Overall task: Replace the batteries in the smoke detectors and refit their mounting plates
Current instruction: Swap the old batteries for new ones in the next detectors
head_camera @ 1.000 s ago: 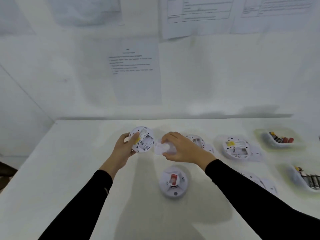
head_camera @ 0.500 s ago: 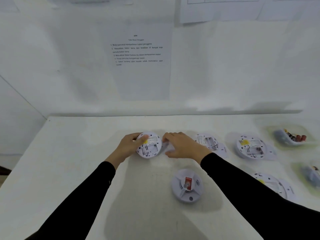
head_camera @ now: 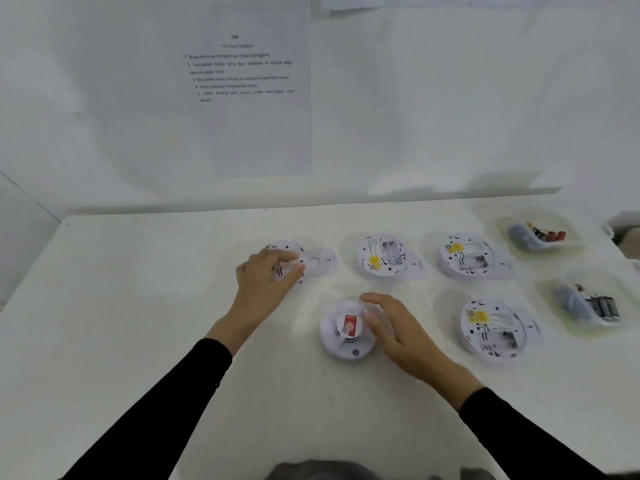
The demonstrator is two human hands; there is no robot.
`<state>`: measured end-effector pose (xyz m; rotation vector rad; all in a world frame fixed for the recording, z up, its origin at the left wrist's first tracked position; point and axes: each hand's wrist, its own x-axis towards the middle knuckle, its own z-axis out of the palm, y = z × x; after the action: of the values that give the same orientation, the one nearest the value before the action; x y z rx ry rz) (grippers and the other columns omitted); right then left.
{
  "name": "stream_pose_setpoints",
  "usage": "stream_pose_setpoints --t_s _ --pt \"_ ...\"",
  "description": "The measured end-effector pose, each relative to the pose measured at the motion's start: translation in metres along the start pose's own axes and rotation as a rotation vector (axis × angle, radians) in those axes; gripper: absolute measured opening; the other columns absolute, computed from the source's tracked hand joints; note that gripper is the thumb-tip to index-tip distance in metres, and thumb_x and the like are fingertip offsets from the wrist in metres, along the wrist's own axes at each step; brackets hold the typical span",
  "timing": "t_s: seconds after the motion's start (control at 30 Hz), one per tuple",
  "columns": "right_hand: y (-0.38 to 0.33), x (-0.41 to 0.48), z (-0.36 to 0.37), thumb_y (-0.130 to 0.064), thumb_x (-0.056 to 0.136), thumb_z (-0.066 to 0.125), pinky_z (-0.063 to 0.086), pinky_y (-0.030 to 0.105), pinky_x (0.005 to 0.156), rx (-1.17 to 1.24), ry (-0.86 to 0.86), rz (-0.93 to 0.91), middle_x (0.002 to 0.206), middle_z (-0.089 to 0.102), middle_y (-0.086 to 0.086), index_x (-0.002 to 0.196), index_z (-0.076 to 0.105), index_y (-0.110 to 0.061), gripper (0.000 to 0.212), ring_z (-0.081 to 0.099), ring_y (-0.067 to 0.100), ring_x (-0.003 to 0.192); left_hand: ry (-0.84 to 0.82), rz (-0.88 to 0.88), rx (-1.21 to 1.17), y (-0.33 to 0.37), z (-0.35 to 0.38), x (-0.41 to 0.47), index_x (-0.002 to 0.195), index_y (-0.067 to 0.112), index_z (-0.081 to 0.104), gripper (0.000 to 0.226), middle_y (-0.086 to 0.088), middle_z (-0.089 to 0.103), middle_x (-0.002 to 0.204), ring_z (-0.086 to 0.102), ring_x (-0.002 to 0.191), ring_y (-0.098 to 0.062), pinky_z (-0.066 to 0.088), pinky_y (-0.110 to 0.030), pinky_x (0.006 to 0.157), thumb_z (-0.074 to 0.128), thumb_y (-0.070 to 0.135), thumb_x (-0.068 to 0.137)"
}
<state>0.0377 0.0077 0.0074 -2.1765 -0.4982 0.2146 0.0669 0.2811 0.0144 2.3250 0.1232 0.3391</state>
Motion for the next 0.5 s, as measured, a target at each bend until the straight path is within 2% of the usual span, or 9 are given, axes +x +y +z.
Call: stream_pose_setpoints --t_s 0.07,0.13,0.2,0.3,0.4,0.5 --pt "0.004 -0.014 0.008 -0.035 0.102 0.036 0.027 0.014 0.107 0.023 0.085 0.079 0.131 0.046 -0.02 0.131 0.044 -0.035 0.03 0.038 -0.005 0.123 0.056 0.143 0.22 0.004 0.017 -0.025 0.093 0.037 0.07 0.032 0.017 0.059 0.107 0.047 0.109 -0.006 0.019 -0.029 0.098 0.055 0.06 0.077" --pt "0.001 -0.021 0.013 -0.032 0.104 0.033 0.024 0.011 0.107 0.034 0.079 0.087 0.129 0.043 -0.029 0.134 0.042 -0.035 0.032 0.034 -0.017 0.12 0.103 0.201 0.294 -0.005 0.028 -0.035 0.096 0.03 0.071 0.033 0.005 0.062 0.112 0.047 0.112 -0.016 0.024 -0.036 0.097 0.056 0.054 0.078" --pt "-0.001 -0.025 0.017 -0.034 0.103 0.035 0.023 0.007 0.105 0.033 0.039 0.06 0.128 0.039 -0.038 0.133 0.04 -0.038 0.031 0.031 -0.024 0.119 0.113 0.172 0.273 -0.012 0.027 -0.032 0.096 0.025 0.073 0.033 -0.003 0.063 0.117 0.055 0.11 -0.026 0.038 -0.042 0.093 0.059 0.05 0.079" --pt "0.001 -0.028 0.018 -0.045 0.097 0.049 0.033 0.022 0.108 0.035 0.016 0.065 0.135 0.049 -0.023 0.139 0.042 -0.031 0.045 0.041 -0.008 0.123 0.088 0.229 0.238 -0.019 0.022 -0.027 0.091 0.017 0.076 0.037 -0.012 0.062 0.118 0.056 0.106 -0.029 0.048 -0.041 0.089 0.065 0.05 0.078" --pt "0.002 -0.03 0.014 -0.051 0.085 0.065 0.032 0.023 0.107 -0.017 -0.038 0.068 0.141 0.045 -0.016 0.143 0.036 -0.029 0.068 0.042 0.002 0.126 -0.024 0.214 0.216 -0.027 0.015 -0.022 0.093 0.02 0.075 0.046 -0.015 0.057 0.13 0.048 0.12 -0.03 0.035 -0.033 0.103 0.066 0.061 0.072" --pt "0.004 -0.026 0.013 -0.058 0.078 0.069 0.031 0.025 0.11 -0.089 -0.05 0.069 0.146 0.043 -0.013 0.145 0.034 -0.027 0.081 0.04 0.006 0.13 -0.108 0.134 0.239 -0.038 0.007 -0.007 0.094 0.03 0.074 0.047 -0.024 0.05 0.14 0.045 0.13 -0.039 0.024 -0.031 0.107 0.065 0.067 0.065"
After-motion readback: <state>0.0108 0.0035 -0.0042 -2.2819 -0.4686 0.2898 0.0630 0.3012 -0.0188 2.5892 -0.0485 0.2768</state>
